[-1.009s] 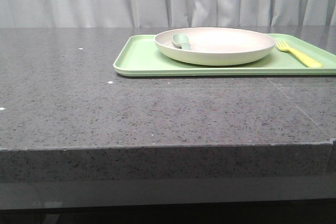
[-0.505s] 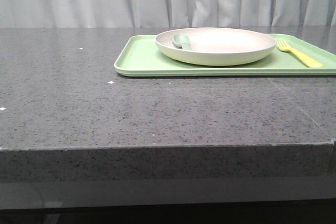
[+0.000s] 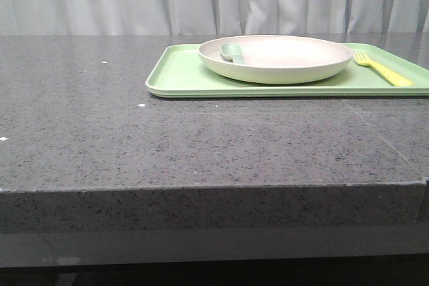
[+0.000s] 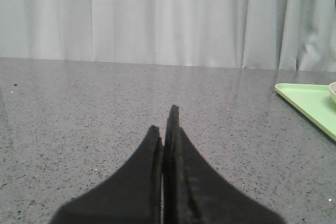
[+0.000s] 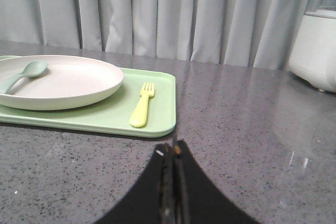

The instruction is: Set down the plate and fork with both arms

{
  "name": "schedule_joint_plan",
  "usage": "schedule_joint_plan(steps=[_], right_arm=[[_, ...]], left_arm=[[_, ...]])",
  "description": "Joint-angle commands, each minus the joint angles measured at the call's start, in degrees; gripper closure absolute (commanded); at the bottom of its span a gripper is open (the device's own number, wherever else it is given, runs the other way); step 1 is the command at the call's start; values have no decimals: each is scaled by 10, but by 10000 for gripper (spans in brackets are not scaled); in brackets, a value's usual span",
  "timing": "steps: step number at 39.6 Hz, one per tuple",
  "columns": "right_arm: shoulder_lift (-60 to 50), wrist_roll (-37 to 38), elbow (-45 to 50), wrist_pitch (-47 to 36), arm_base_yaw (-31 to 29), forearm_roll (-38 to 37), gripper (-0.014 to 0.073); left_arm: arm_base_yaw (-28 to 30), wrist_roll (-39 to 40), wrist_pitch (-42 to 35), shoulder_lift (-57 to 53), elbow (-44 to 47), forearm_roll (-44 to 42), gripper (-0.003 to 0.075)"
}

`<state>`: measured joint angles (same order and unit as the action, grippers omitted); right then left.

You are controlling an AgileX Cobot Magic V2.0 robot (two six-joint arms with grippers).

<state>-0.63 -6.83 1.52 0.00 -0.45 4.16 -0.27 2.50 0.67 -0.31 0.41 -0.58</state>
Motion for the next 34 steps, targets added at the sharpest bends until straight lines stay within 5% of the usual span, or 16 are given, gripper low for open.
schedule_joint_plan(steps=[1, 34], right_arm=[[-11, -1, -2, -52, 1, 7, 662], [-11, 10, -2, -40, 1, 37, 662]], left_arm=[[0, 5, -47, -12, 1, 3, 738], [0, 5, -47, -12, 1, 6, 738]])
